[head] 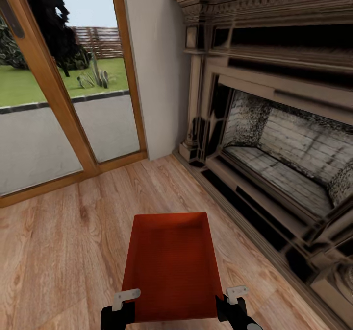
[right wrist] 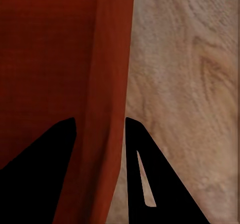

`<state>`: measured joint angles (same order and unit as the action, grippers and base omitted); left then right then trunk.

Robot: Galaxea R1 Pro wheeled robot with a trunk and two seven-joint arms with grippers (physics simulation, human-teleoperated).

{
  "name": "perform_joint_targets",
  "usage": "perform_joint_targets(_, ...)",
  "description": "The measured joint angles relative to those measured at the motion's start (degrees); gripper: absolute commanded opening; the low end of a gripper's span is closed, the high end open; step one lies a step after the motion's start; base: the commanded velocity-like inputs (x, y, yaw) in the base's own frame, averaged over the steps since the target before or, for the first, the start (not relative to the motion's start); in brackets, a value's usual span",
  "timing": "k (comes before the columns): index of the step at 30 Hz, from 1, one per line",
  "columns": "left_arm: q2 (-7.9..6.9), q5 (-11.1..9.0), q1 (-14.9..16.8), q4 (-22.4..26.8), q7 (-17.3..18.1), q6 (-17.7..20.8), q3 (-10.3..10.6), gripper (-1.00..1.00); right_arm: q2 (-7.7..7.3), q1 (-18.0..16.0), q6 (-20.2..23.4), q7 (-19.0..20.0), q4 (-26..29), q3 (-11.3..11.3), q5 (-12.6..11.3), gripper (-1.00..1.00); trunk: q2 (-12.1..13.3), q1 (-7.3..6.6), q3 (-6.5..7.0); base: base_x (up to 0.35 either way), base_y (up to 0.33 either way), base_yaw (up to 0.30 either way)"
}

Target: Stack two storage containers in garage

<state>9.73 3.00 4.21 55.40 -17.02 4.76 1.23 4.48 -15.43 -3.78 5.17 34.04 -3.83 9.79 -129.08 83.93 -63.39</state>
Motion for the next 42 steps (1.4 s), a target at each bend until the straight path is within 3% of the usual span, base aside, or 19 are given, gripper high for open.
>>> perform_joint_targets(14, 0.1, 0.09, 0.0, 0.01, -0.02, 0.01, -0.05, -1.0, -0.06, -0.02, 0.0, 0.07, -0.01, 0.0, -0.07, -1.0, 5.62, -3.08, 2.51, 0.0, 0.0, 0.0)
perform_joint_targets(22, 0.04, 0.01, -0.01, 0.02, 0.05, 0.01, -0.08, -1.0, -0.01, -0.01, 0.04, 0.04, -0.01, 0.01, -0.07, -1.0, 5.63, -3.08, 2.52, 0.0, 0.0, 0.0)
perform_joint_targets(42, 0.14, 0.15, 0.0, 0.04, -0.03, 0.09, -0.06, -1.0, -0.08, 0.0, 0.0, 0.09, -0.03, -0.01, -0.12, -1.0, 13.64, -7.47, 6.1, 0.0, 0.0, 0.0)
